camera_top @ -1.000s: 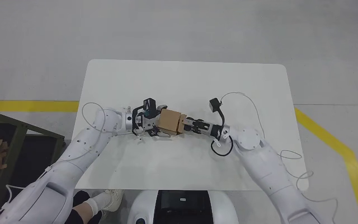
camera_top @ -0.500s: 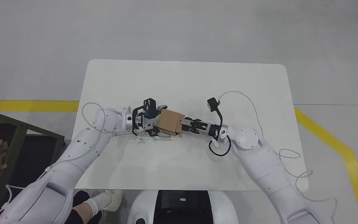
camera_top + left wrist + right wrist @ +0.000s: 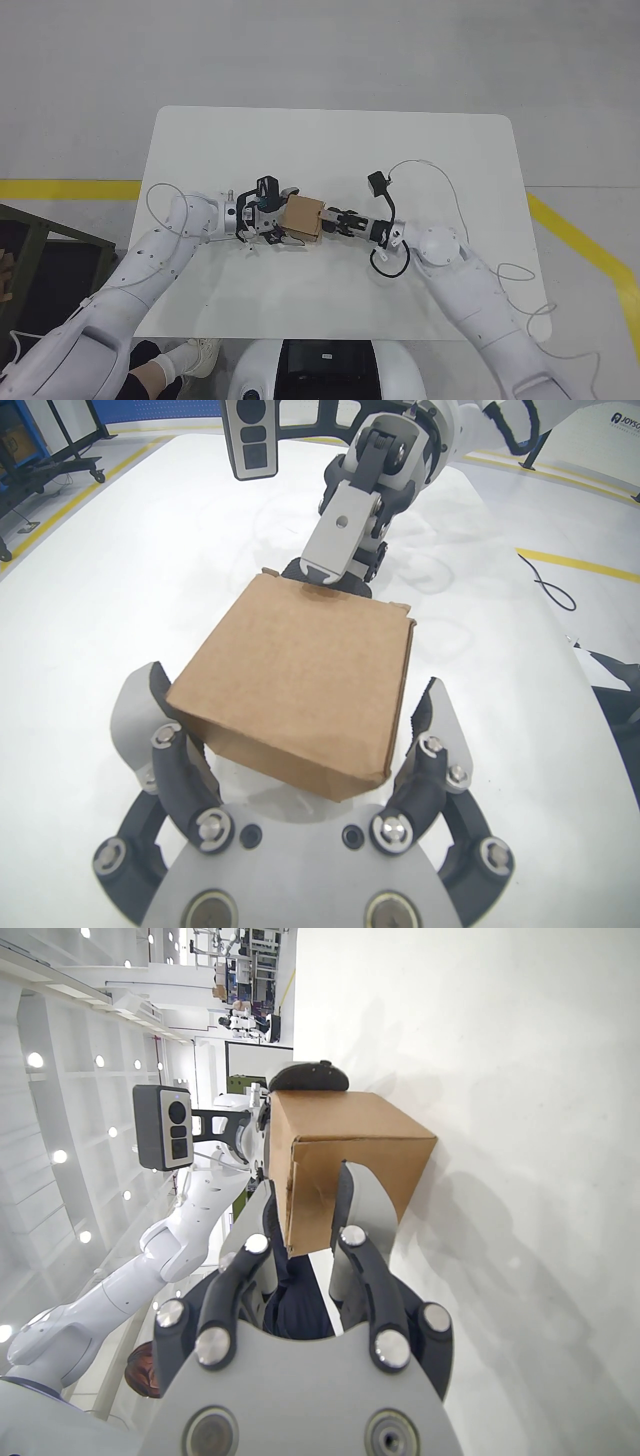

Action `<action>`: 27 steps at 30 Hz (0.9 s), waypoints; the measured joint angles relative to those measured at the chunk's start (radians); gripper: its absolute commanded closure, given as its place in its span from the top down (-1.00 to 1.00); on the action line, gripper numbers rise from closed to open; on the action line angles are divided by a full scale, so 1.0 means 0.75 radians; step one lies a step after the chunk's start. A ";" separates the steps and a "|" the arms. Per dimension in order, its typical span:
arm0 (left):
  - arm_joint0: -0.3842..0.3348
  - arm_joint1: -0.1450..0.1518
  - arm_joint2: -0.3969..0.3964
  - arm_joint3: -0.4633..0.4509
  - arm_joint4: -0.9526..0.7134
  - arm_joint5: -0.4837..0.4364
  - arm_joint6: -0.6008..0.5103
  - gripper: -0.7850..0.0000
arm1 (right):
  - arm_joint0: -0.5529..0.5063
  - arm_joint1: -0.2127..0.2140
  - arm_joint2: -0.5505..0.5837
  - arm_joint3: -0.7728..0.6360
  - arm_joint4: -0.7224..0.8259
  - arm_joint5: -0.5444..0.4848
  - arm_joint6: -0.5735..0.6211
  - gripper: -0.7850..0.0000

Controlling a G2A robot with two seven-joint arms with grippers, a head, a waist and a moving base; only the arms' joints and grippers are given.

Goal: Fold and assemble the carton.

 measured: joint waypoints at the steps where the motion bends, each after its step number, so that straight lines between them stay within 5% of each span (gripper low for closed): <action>1: 0.000 0.000 0.000 0.000 0.000 0.000 0.000 1.00 | -0.005 0.002 0.005 -0.007 -0.001 -0.001 0.002 -0.41; 5: -0.001 -0.001 0.000 0.002 -0.001 0.000 -0.004 1.00 | -0.032 0.012 0.031 -0.049 -0.010 -0.003 0.011 -0.45; 11: -0.001 -0.002 -0.002 0.003 -0.001 0.002 -0.009 1.00 | -0.083 0.030 0.074 -0.119 -0.035 0.014 0.021 -1.00; 27: 0.004 -0.001 -0.012 -0.007 0.009 0.002 -0.008 1.00 | -0.085 0.023 0.024 -0.126 -0.044 0.055 0.037 -1.00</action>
